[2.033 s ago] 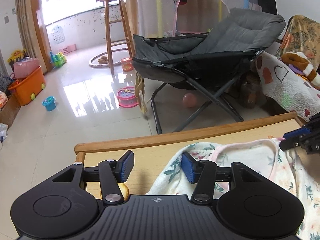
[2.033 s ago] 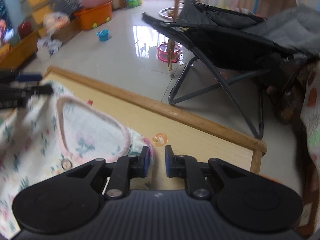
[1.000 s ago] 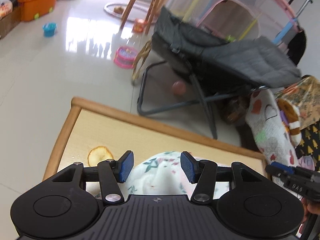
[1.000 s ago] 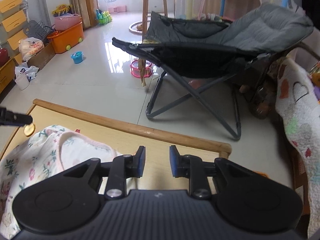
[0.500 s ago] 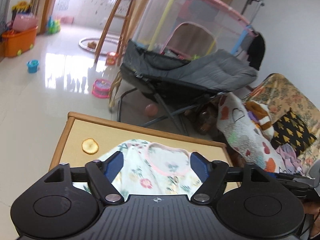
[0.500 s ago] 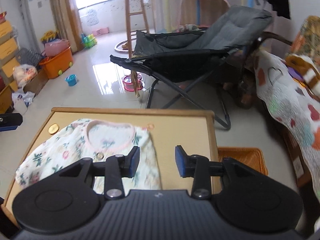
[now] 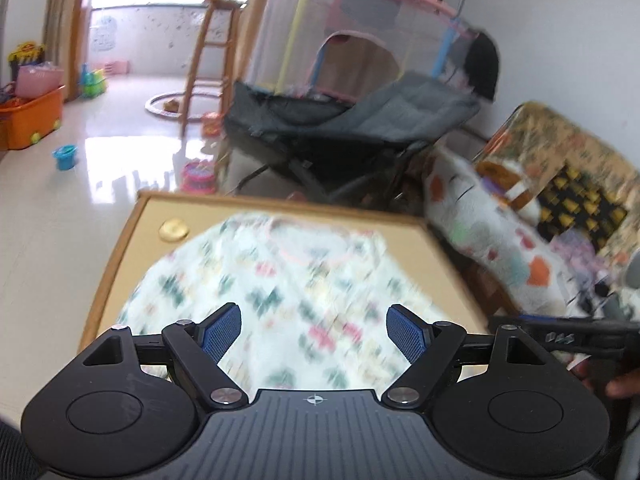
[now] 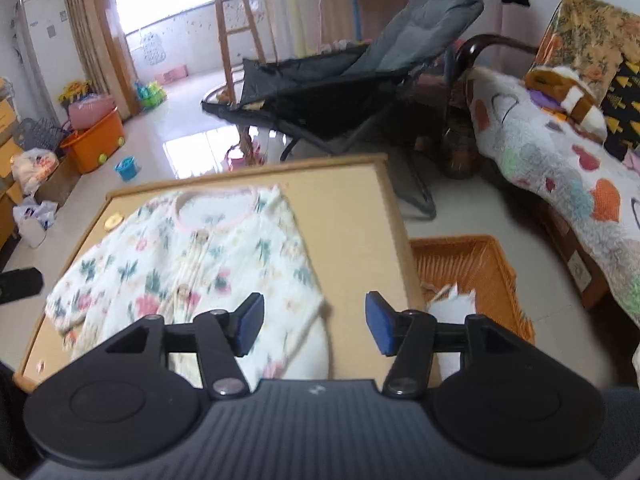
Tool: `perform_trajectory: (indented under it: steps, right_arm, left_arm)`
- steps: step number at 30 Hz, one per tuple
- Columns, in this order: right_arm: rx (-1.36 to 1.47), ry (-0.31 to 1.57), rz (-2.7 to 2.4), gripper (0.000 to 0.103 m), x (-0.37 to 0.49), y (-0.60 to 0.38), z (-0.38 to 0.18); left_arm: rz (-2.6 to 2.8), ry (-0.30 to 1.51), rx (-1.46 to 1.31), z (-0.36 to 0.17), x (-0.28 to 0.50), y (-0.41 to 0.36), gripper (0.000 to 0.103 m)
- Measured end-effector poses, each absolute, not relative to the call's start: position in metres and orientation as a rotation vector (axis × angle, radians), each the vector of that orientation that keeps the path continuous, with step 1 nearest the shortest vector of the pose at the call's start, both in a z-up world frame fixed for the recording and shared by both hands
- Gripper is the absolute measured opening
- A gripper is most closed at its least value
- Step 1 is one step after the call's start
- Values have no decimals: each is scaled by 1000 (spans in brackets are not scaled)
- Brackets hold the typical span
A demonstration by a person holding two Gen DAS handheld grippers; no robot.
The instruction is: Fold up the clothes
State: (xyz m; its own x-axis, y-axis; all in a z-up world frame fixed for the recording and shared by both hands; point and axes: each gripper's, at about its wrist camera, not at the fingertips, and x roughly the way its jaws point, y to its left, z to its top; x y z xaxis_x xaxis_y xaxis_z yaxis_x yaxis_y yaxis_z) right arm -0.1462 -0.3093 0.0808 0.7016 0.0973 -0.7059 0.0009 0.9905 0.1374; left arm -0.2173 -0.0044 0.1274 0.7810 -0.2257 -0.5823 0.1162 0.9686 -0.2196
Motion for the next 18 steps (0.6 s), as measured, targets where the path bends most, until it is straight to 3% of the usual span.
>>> perform_trajectory:
  steps: [12,18]
  right_arm:
    - [3,834,141,55,-160,-268,69]
    - [-124,845,243,49,-145,-231,59]
  left_arm:
    - [-133,726,-259,78,-230,32,81]
    - [-93,749,-334,62,-226,45,81]
